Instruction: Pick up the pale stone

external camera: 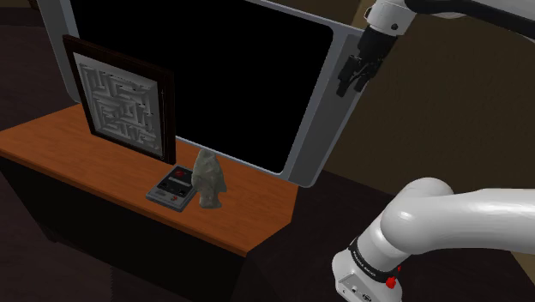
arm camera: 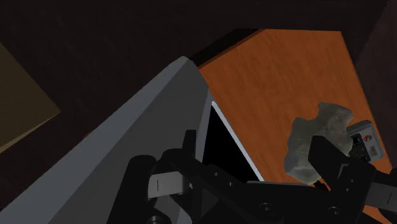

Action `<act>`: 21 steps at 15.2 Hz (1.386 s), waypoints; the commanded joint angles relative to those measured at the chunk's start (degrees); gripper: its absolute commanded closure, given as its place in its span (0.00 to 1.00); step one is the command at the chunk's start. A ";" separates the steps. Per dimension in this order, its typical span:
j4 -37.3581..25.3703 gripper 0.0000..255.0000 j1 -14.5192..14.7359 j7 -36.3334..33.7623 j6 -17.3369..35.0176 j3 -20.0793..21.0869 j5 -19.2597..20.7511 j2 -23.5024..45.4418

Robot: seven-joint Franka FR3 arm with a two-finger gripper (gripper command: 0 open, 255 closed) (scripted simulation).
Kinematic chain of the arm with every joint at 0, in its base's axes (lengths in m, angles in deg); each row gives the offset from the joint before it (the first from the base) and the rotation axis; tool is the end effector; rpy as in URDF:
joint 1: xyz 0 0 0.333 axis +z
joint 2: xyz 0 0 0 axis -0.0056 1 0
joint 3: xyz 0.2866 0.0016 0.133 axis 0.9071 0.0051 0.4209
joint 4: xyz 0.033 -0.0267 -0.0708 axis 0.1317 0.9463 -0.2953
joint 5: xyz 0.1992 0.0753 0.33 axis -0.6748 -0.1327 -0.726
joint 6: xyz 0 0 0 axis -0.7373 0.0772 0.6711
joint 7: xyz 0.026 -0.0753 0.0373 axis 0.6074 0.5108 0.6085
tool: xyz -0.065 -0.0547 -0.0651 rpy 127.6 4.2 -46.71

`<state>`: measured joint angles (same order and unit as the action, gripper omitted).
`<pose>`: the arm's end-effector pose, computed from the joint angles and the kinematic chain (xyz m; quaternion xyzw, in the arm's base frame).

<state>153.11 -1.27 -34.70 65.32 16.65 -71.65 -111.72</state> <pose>0.2950 -0.0329 0.6391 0.9984 -0.0017 0.0444 0.0352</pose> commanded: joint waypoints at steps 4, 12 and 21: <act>2.08 0.00 0.05 -6.05 3.59 5.33 -0.12 1.52; 2.96 0.00 -1.01 -23.12 12.12 19.53 1.95 11.14; -4.77 0.00 -5.53 -46.00 16.08 35.46 12.92 31.33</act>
<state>149.38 -6.35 -77.47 81.36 50.23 -60.49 -82.98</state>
